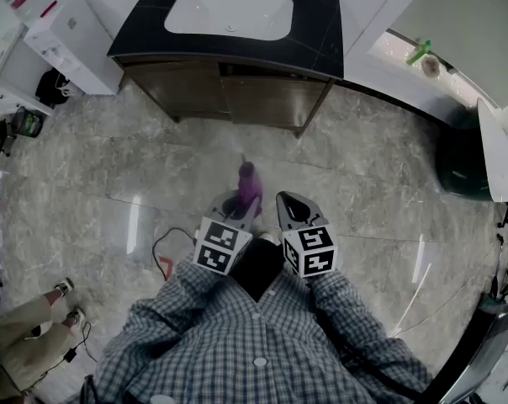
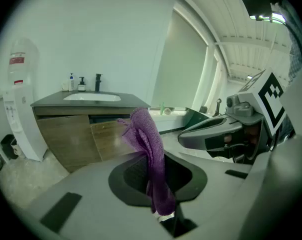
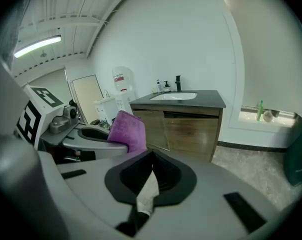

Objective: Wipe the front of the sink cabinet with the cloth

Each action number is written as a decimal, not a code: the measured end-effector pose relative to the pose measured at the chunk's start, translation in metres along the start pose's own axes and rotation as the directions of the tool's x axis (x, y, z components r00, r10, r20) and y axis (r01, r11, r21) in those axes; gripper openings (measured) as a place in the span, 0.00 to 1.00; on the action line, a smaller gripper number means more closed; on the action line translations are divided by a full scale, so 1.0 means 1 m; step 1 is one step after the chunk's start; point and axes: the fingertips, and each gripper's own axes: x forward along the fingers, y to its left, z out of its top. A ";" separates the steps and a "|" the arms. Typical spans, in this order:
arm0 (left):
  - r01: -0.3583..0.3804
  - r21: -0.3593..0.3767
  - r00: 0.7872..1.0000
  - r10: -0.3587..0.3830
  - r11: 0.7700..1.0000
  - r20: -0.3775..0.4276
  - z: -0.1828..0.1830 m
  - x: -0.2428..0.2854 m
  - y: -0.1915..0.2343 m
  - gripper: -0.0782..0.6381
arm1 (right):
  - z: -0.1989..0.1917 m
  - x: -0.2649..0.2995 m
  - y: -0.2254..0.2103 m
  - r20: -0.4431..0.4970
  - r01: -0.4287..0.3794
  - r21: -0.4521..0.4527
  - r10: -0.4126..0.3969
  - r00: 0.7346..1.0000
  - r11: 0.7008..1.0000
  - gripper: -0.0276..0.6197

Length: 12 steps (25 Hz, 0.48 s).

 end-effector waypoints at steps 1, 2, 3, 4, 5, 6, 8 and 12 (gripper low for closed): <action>-0.001 -0.001 1.000 0.001 1.000 0.000 0.000 0.000 0.000 0.18 | -0.001 0.000 0.000 -0.001 0.001 0.001 -0.001 1.000 1.000 0.07; -0.001 -0.002 1.000 0.001 1.000 0.000 -0.001 0.000 0.001 0.18 | -0.001 0.001 0.000 -0.002 0.001 0.002 -0.001 1.000 1.000 0.07; -0.001 -0.002 1.000 0.001 1.000 -0.001 -0.001 0.000 0.001 0.18 | -0.002 0.001 0.000 -0.002 0.002 0.003 -0.002 1.000 1.000 0.07; -0.002 -0.001 1.000 0.002 1.000 -0.001 -0.002 0.000 0.001 0.18 | -0.002 0.001 0.000 -0.002 0.002 0.004 -0.002 1.000 1.000 0.07; -0.003 0.001 1.000 0.003 1.000 -0.001 -0.004 0.001 0.002 0.18 | -0.003 0.001 0.000 -0.002 0.003 0.005 -0.003 1.000 1.000 0.07; -0.004 0.002 1.000 0.004 1.000 -0.001 -0.005 0.001 0.002 0.18 | -0.003 0.001 0.000 -0.002 0.003 0.006 -0.003 1.000 1.000 0.07; -0.004 0.001 1.000 0.004 1.000 -0.002 -0.005 0.000 0.001 0.18 | -0.004 0.000 0.001 -0.002 0.003 0.008 -0.003 1.000 1.000 0.07; -0.008 0.000 1.000 0.008 1.000 -0.004 -0.007 0.000 0.001 0.18 | -0.005 -0.001 -0.001 0.002 0.010 0.020 -0.010 1.000 1.000 0.07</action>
